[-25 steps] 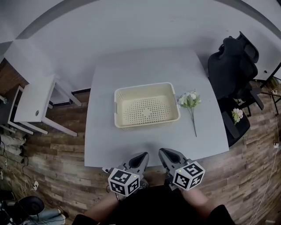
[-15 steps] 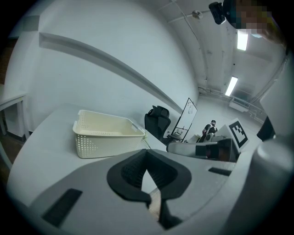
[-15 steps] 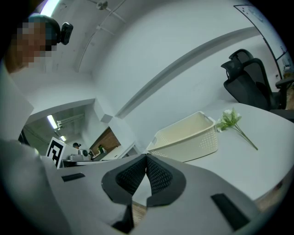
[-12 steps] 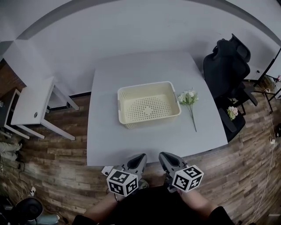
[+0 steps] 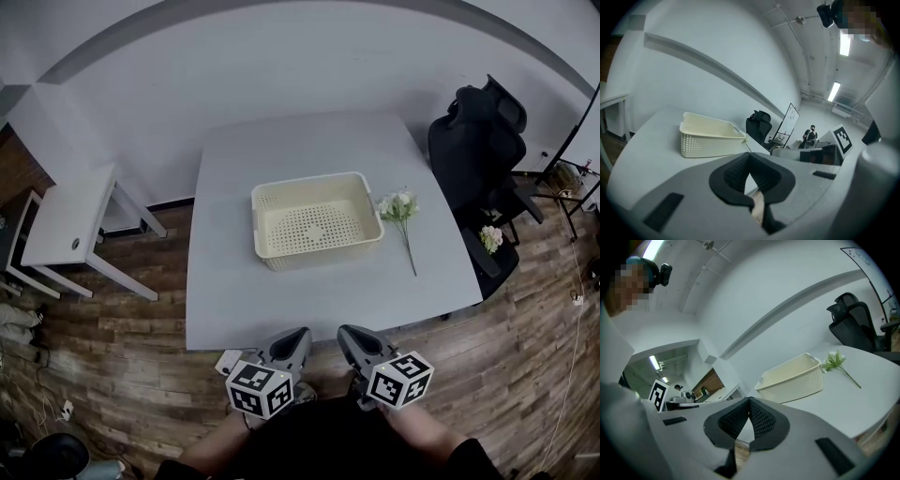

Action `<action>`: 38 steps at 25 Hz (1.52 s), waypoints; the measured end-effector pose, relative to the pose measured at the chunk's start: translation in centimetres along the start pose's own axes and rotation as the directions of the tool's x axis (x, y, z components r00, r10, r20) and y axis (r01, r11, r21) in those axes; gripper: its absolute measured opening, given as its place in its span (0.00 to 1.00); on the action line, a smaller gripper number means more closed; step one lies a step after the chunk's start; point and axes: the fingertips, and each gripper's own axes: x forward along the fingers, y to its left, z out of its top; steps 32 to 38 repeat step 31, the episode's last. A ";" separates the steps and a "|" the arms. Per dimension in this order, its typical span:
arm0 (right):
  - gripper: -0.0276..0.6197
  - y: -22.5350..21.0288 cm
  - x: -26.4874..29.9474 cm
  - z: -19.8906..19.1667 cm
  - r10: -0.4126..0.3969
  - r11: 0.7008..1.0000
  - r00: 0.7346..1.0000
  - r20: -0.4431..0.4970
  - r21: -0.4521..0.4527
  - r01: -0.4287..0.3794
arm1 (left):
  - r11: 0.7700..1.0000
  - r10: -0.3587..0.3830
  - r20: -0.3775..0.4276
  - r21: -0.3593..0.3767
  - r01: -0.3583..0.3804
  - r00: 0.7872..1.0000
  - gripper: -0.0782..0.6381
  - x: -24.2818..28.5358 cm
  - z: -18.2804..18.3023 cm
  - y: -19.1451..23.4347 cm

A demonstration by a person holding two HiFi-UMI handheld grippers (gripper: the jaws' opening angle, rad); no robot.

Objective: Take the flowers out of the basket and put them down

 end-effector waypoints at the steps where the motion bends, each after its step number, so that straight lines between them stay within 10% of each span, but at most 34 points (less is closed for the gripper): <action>1: 0.08 0.1 -0.1 0.0 0.000 1.000 1.000 0.001 0.000 0.000 | 1.000 -0.001 0.002 0.001 0.001 1.000 0.12 -0.1 0.0 -0.1; 38: 0.08 0.0 -1.8 -0.4 -0.012 1.000 1.000 0.024 -0.002 0.012 | 0.999 -0.023 0.006 0.028 0.022 1.000 0.12 -0.2 -0.5 -1.9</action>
